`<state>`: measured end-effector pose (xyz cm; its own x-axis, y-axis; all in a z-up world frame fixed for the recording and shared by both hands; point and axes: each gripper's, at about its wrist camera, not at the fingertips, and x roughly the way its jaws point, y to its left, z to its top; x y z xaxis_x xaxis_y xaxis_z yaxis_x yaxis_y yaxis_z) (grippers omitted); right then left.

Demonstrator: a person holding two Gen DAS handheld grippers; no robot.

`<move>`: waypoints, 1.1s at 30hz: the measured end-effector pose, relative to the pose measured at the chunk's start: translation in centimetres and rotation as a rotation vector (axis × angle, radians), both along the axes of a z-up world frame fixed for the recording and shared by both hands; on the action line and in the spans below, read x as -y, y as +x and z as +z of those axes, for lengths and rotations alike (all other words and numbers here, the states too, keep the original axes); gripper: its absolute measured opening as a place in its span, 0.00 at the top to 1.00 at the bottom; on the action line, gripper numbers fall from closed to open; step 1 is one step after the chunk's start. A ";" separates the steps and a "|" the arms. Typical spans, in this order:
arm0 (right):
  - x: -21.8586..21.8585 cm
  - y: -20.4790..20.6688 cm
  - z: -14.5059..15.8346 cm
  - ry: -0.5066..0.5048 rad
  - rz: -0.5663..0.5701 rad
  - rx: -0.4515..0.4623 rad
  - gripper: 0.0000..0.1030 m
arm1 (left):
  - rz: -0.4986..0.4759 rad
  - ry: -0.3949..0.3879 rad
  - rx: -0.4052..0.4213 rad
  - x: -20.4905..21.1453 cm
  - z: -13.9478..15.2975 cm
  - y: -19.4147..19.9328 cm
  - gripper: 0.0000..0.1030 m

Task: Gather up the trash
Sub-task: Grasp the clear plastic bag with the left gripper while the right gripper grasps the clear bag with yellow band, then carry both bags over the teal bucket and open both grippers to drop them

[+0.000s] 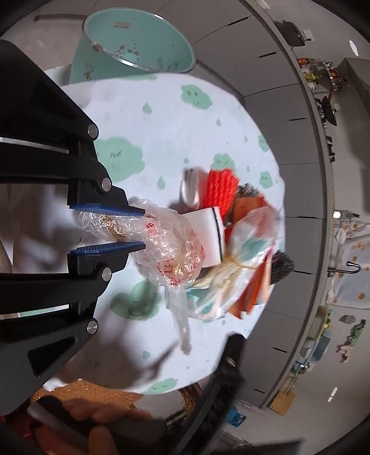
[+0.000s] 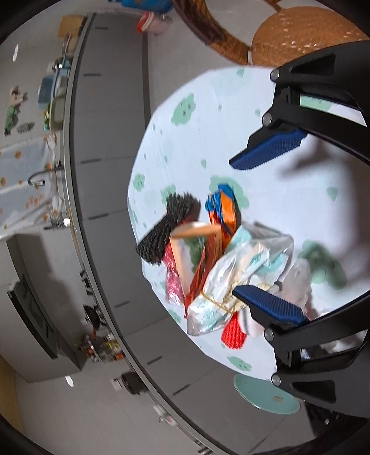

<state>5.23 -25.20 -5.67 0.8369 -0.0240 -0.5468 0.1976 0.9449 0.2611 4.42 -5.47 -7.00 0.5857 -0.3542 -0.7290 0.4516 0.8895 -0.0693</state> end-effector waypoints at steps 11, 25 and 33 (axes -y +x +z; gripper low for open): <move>-0.8 3.6 -2.7 0.068 0.119 -0.106 0.39 | 0.116 -0.067 0.094 -5.6 4.0 0.6 0.83; -1.6 2.0 -3.6 0.107 0.173 -0.149 0.85 | 0.219 -0.068 0.113 -7.4 3.2 1.7 0.83; -2.3 -0.8 0.6 0.092 0.162 -0.027 0.89 | 0.263 -0.065 0.173 -8.4 4.5 0.7 0.83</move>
<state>4.46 -22.90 -5.05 0.8106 0.1613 -0.5630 0.0530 0.9372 0.3449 5.17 2.89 -2.51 0.7767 -0.2169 -0.5913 0.2167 0.9735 -0.0725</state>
